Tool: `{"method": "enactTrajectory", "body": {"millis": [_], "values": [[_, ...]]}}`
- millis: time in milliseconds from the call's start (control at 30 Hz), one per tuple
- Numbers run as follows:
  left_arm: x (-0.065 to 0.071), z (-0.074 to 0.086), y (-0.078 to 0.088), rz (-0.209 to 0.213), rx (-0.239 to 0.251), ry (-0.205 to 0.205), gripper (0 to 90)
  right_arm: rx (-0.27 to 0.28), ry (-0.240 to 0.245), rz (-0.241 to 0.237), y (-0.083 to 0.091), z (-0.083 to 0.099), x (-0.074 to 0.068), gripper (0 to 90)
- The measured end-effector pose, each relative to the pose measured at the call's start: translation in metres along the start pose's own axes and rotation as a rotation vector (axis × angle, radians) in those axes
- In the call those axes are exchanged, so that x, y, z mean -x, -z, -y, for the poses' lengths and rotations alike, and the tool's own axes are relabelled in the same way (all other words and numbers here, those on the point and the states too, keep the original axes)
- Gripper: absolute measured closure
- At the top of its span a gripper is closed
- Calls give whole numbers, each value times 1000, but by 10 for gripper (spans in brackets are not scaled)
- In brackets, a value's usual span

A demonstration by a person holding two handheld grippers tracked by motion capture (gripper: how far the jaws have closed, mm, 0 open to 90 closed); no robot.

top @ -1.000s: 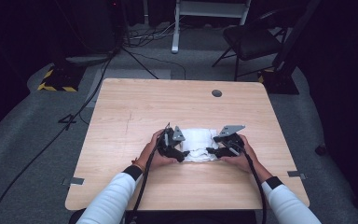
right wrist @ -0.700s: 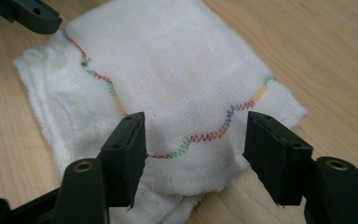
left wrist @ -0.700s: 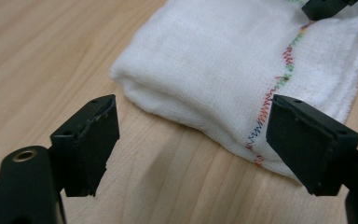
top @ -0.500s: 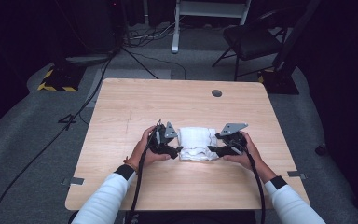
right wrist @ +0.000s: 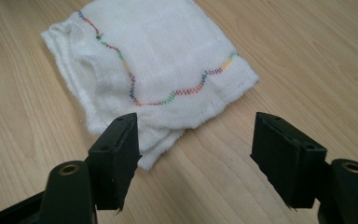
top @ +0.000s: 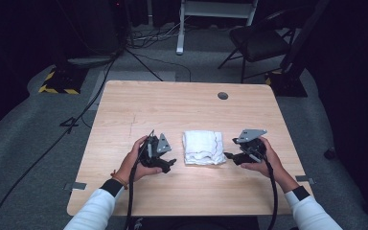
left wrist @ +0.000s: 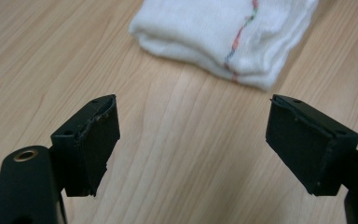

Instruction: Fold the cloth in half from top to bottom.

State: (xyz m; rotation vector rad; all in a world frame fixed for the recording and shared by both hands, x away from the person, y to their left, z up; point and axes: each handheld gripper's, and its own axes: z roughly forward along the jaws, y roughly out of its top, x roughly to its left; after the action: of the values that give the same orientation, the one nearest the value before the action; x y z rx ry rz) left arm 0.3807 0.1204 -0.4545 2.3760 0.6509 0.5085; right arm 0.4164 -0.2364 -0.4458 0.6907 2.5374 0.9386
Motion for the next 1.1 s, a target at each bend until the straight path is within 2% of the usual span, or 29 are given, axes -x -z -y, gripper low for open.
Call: {"method": "enactTrajectory", "body": {"millis": [200, 433, 600, 767, 900, 1000, 1100], "values": [[-3, 17, 8, -20, -17, 28, 183, -22, 15, 28, 11, 13, 1, 316], [3, 34, 13, -70, -54, 23, 182, -48, 5, 48, 21, 32, 1, 303], [7, 45, 16, -75, -64, 19, 178, -60, -4, 68, 27, 46, -1, 303], [8, 56, 19, -57, -61, 34, 165, -66, -46, 67, 30, 66, 2, 302], [6, 68, 21, -42, -52, 69, 166, -53, -88, 68, 35, 82, 5, 302], [6, 73, 20, -74, -77, 61, 163, -40, -121, 75, 41, 96, 7, 301], [3, 79, 22, -63, -72, 109, 173, -40, -148, 97, 46, 108, 10, 296]]}}
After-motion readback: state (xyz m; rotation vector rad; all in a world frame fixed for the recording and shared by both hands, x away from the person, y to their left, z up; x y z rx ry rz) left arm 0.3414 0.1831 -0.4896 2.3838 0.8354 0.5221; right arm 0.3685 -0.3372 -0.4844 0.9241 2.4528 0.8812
